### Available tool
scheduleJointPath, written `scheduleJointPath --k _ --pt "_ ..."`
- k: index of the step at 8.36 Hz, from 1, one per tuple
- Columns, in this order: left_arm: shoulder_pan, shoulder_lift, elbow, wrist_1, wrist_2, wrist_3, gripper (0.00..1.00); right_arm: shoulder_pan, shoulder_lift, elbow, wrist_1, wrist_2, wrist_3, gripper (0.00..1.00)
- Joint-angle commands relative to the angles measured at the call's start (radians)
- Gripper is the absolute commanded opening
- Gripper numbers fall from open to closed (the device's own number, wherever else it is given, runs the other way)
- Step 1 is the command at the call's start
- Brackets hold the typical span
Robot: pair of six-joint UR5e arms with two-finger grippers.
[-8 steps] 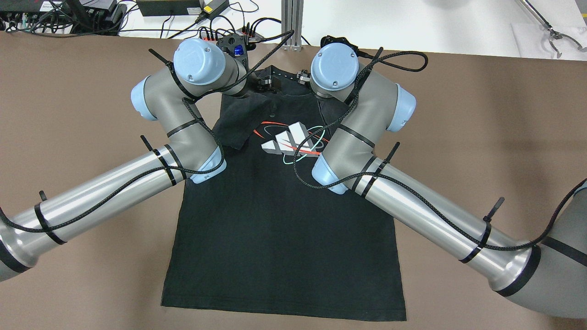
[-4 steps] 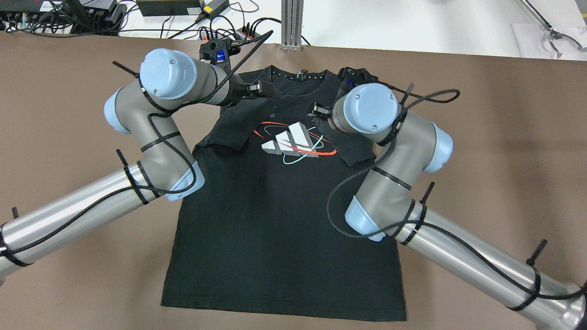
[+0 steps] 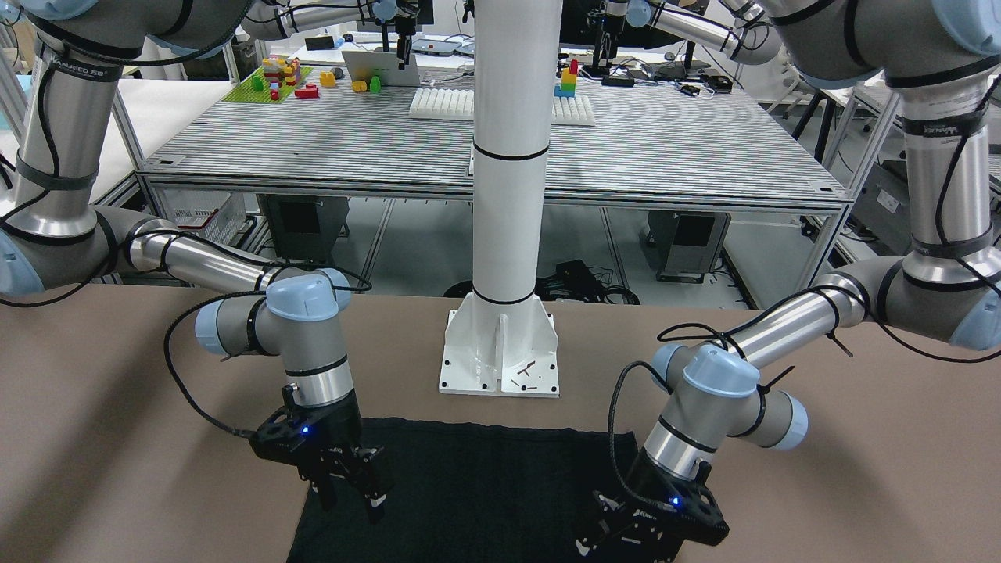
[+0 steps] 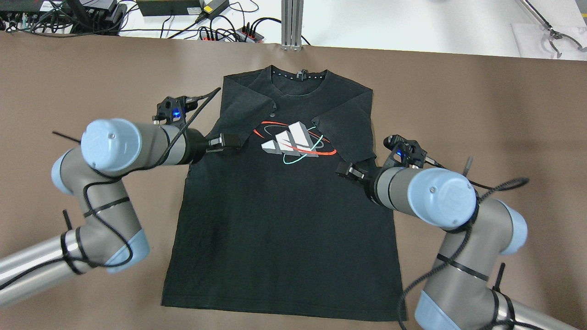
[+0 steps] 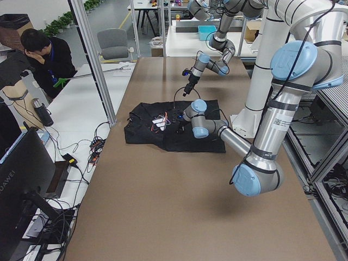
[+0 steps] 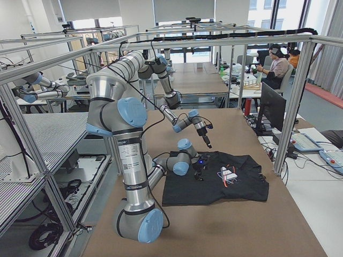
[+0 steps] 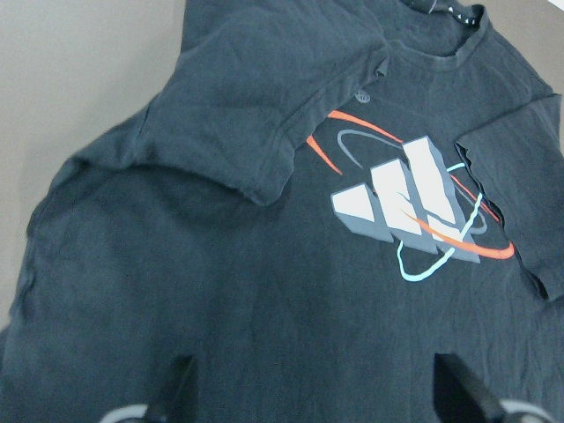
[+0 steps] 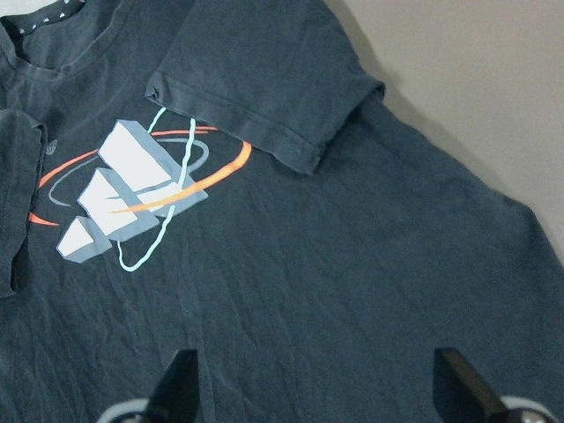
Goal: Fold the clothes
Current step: 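Release the sleeves and move both grippers to the hem corners nearest the robot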
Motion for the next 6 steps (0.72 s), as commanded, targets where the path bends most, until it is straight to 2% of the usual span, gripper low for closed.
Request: scheduleJointPath --k 1,3,4,6 --pt "0.160 0.229 -0.221 0.001 0.103 -0.147 0.94 -0.122 -0.162 0.144 0.007 -0.102 0.115 0.94" --pt "0.262 0.387 -0.320 0.001 0.117 -0.195 0.94 -0.214 -0.271 0.172 0.151 -0.171 0.219 0.94" --pt "0.308 0.433 -0.332 0.000 0.128 -0.230 0.94 -0.276 -0.340 0.172 0.223 -0.240 0.231 0.94" --pt "0.440 0.478 -0.331 -0.002 0.229 -0.290 0.94 -0.386 -0.459 0.174 0.331 -0.354 0.277 0.94"
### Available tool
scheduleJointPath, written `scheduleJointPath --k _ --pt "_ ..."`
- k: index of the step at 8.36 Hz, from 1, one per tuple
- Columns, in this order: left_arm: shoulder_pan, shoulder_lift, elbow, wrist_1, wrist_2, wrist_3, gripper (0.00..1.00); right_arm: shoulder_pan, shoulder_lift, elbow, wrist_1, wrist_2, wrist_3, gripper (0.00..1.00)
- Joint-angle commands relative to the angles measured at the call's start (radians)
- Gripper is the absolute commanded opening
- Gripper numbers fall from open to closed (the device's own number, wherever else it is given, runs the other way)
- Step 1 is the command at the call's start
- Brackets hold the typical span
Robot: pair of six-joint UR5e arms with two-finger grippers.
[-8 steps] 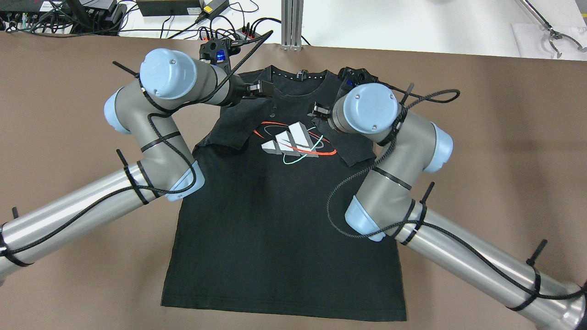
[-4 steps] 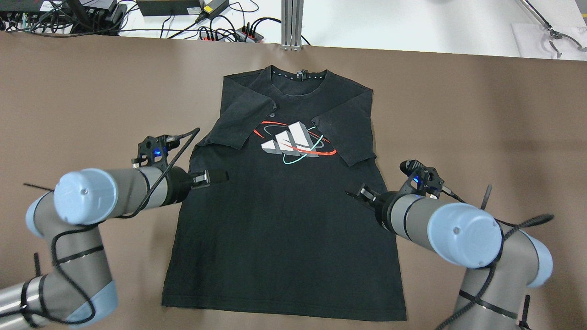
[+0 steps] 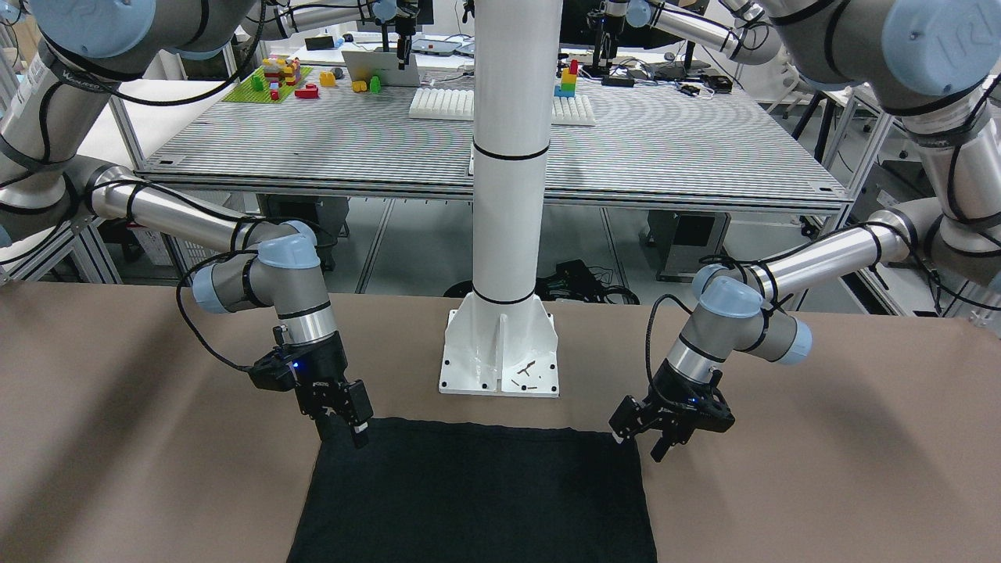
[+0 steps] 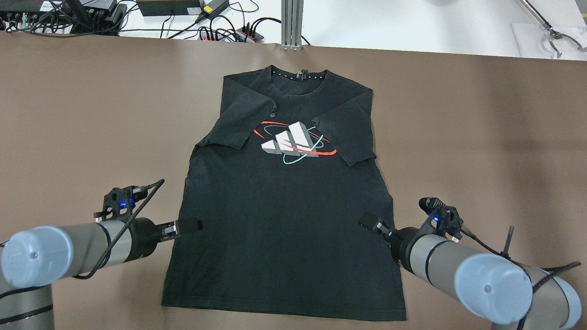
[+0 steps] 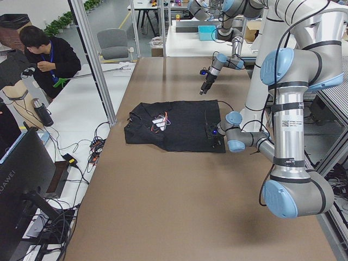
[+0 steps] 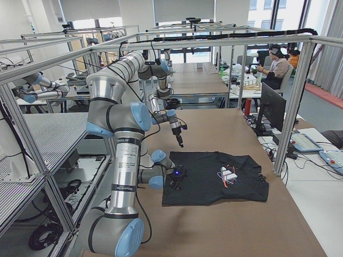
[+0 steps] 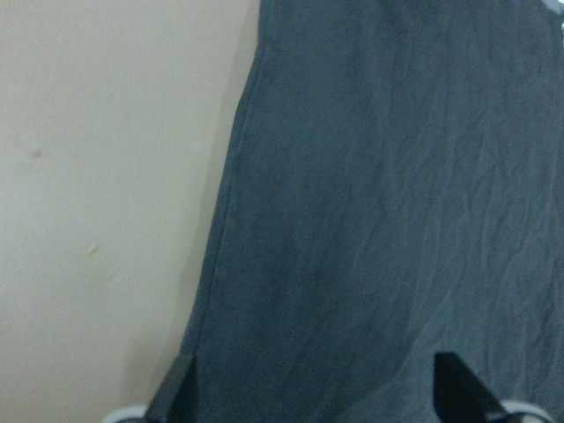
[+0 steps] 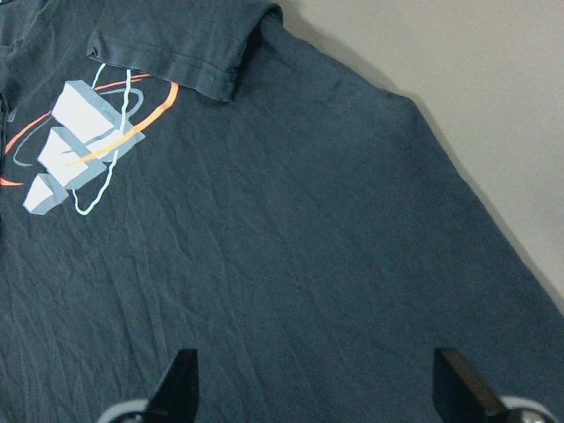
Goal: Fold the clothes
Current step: 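Release the sleeves and move both grippers to the hem corners nearest the robot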
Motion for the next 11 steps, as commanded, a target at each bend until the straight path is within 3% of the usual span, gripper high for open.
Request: scheduleJointPath --k 1,4,5,6,7,11 --pt "0.187 0.079 -0.009 -0.002 0.132 -0.108 0.94 -0.133 -0.157 0.002 0.148 -0.128 0.045 0.94" --pt "0.227 0.077 0.017 -0.002 0.174 -0.137 0.90 -0.133 -0.165 0.002 0.173 -0.128 0.044 0.94" --pt "0.229 0.071 0.023 0.000 0.192 -0.141 0.79 -0.133 -0.165 0.002 0.176 -0.128 0.044 0.94" --pt "0.229 0.065 0.021 -0.002 0.192 -0.141 0.61 -0.133 -0.165 0.002 0.176 -0.128 0.044 0.94" --pt "0.229 0.064 0.024 0.000 0.192 -0.141 0.57 -0.133 -0.165 0.002 0.176 -0.128 0.042 0.94" --pt "0.227 0.065 0.026 0.000 0.192 -0.141 0.55 -0.133 -0.165 0.002 0.179 -0.127 0.042 0.94"
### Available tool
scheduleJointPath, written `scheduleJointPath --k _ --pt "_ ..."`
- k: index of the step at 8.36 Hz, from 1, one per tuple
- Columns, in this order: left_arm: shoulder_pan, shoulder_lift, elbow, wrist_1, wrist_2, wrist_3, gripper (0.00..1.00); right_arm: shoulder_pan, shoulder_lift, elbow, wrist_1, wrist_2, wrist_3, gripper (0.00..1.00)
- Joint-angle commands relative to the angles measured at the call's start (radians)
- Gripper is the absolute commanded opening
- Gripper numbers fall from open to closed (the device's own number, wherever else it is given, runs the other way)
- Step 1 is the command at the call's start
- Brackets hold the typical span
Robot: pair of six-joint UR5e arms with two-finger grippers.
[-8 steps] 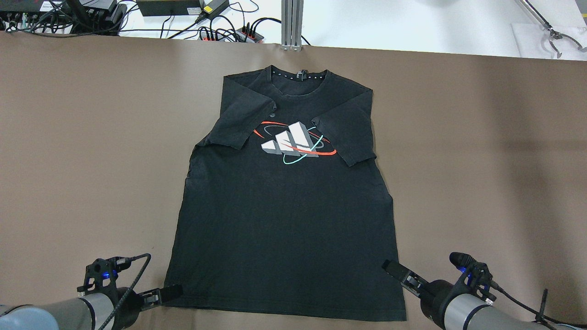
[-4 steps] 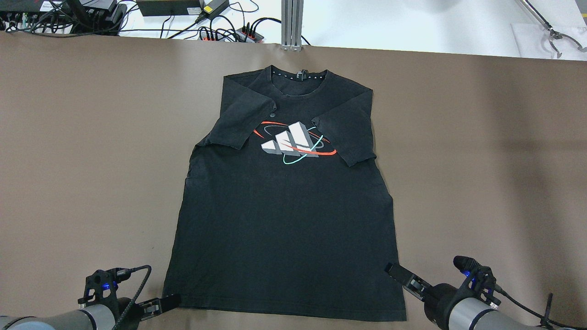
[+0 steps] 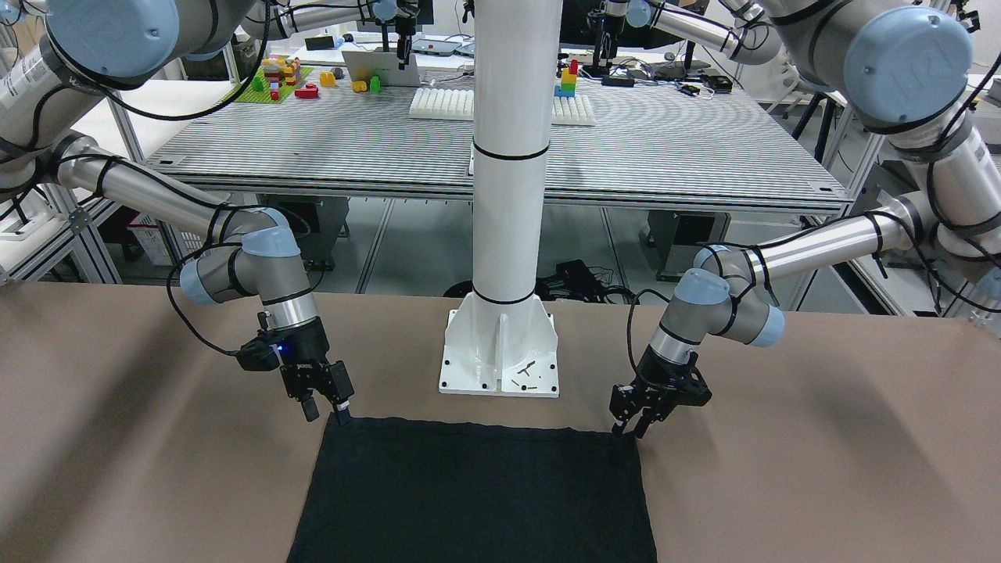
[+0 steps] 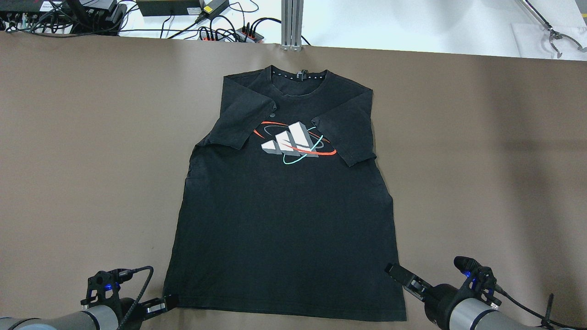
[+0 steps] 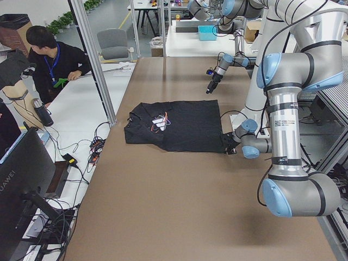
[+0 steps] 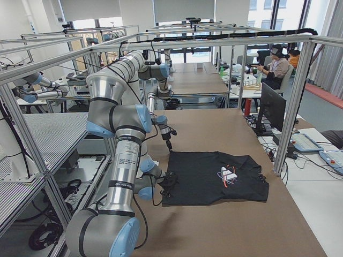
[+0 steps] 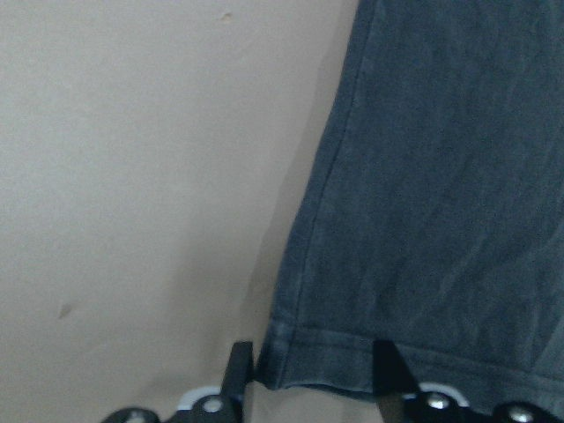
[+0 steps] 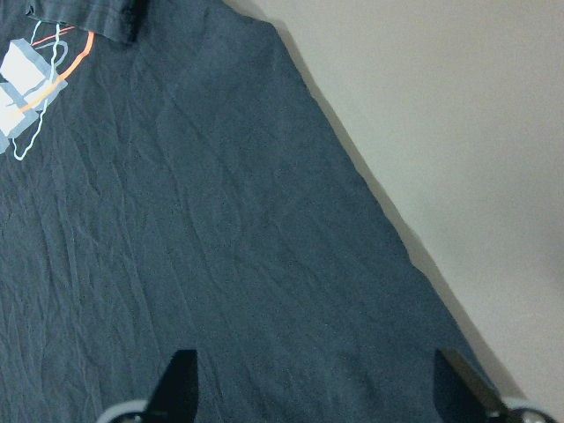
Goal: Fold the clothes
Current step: 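Release the sleeves and move both grippers to the hem corners nearest the robot, then grasp the two hem corners with the left and right grippers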
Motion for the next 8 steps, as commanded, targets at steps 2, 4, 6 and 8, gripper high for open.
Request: scheduleJointPath --k 2,4,6,8 --pt "0.000 0.002 0.001 0.002 0.000 0.001 0.50 0.000 0.000 0.000 0.001 0.001 -0.002 0.94" --pt "0.000 0.005 0.001 0.003 -0.001 0.001 0.43 0.000 0.000 0.000 0.001 0.002 0.000 0.94" --pt "0.000 0.009 0.002 0.005 -0.001 0.008 0.12 0.000 0.000 0.000 0.001 0.004 -0.002 0.94" --pt "-0.002 0.009 -0.001 0.006 0.003 0.018 0.00 0.000 -0.005 -0.002 0.000 0.008 -0.006 0.94"
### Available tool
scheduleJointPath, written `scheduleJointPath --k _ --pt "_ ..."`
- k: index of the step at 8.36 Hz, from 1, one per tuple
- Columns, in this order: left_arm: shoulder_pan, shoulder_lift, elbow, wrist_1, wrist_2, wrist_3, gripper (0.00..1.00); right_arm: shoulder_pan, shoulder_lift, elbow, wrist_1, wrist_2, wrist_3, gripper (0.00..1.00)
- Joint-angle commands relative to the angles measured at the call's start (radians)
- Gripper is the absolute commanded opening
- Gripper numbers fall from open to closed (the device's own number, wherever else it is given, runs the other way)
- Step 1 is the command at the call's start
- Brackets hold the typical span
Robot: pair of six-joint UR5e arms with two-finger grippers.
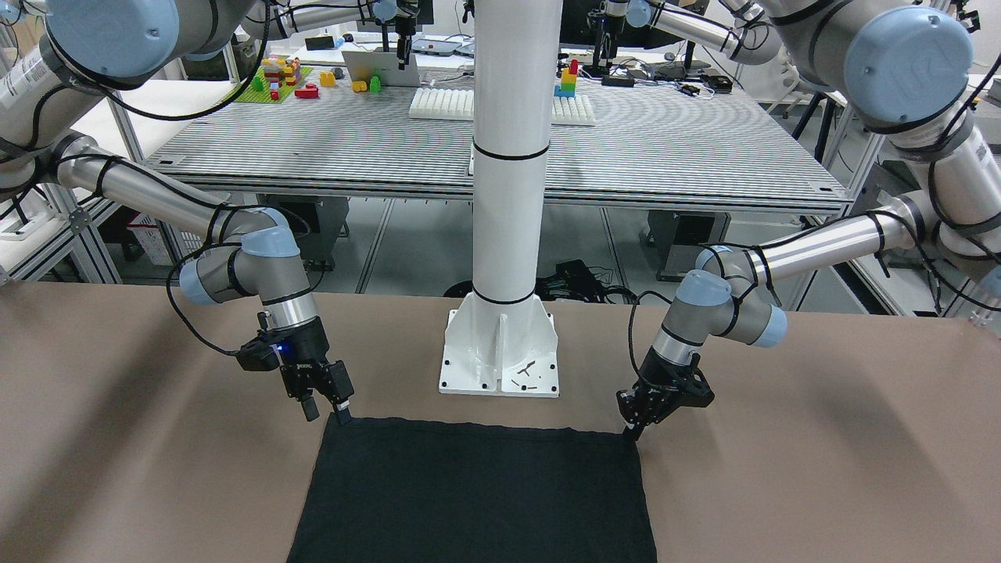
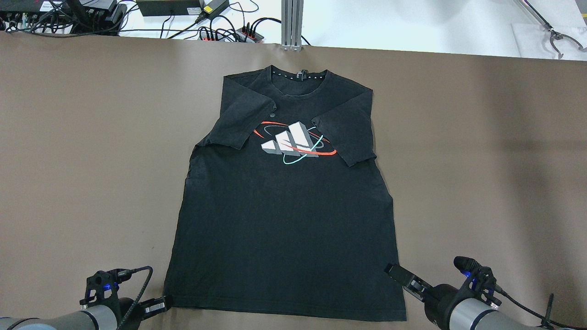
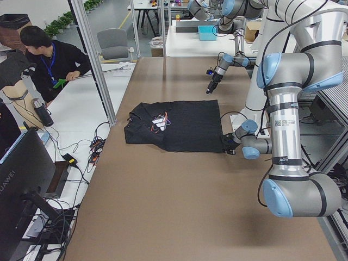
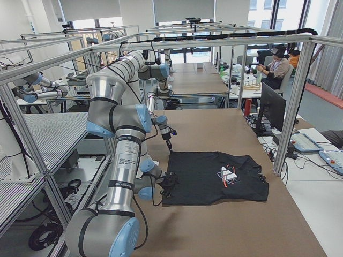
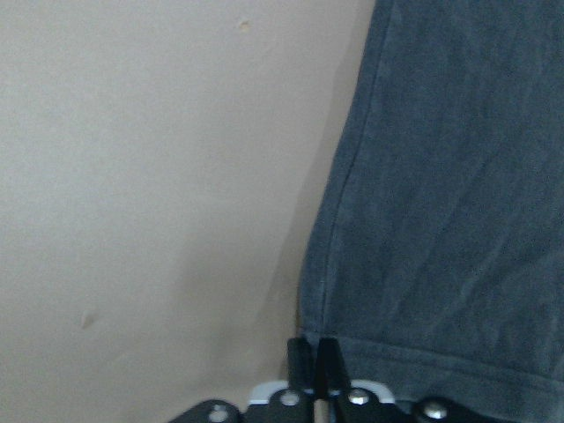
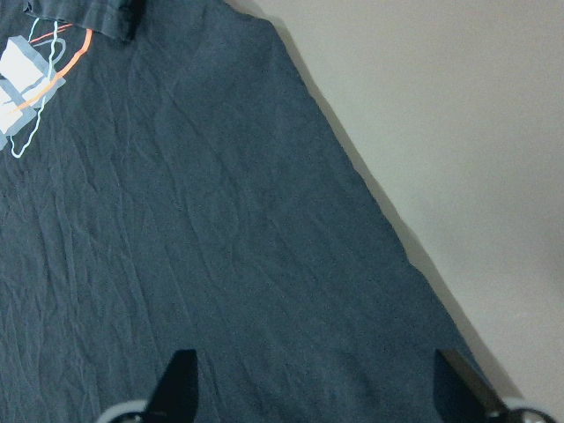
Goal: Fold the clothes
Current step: 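Grasp the two hem corners with the left and right grippers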
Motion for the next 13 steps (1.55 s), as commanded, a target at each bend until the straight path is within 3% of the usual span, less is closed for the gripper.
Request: scheduleJointPath --k 1,4,6,9,13 --pt "-0.001 -0.001 -0.007 0.001 0.002 0.008 0.00 0.000 -0.027 -0.005 -0.003 0.006 -0.007 0.94" --pt "0.001 -0.009 -0.008 0.001 0.002 0.008 0.00 -0.052 -0.073 -0.056 -0.002 0.006 0.004 0.93" --pt "0.001 -0.010 -0.007 0.001 0.002 0.008 0.00 -0.122 -0.069 -0.072 -0.002 -0.060 0.054 0.90" --pt "0.001 -0.009 -0.008 0.001 0.003 0.008 0.00 -0.178 -0.047 -0.075 -0.005 -0.124 0.082 0.65" --pt "0.001 -0.007 -0.011 0.001 0.003 0.009 0.00 -0.178 0.002 -0.132 -0.009 -0.126 0.082 0.59"
